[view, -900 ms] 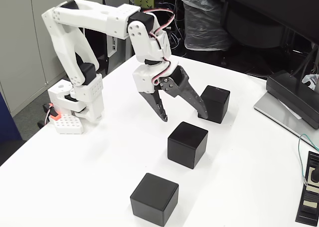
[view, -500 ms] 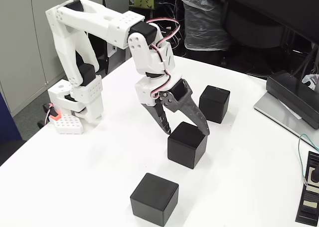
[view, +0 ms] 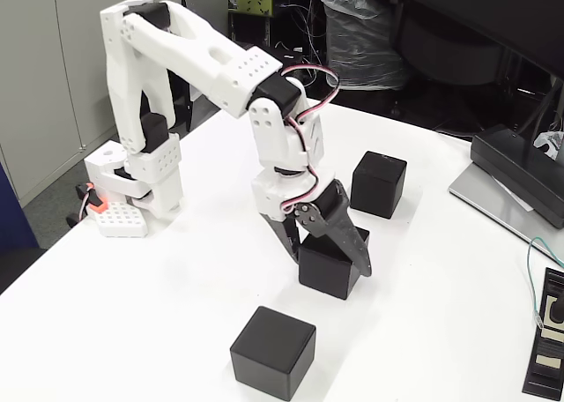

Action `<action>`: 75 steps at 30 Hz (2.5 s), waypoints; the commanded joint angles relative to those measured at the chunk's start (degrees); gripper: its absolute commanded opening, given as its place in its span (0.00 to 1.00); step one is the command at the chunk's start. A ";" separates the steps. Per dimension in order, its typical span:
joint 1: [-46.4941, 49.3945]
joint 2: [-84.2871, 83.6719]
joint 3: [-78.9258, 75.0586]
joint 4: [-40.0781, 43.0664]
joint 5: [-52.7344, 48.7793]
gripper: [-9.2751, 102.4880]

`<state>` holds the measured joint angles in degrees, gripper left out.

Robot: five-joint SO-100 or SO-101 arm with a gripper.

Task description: Stack the 3 blocks

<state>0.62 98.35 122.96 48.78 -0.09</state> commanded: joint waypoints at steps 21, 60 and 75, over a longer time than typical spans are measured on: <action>-0.09 2.02 -9.23 -0.97 0.97 0.16; -24.70 29.88 -20.57 21.18 2.81 0.17; -28.56 8.26 -33.49 29.09 6.59 0.17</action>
<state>-28.04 107.93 92.37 77.70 5.98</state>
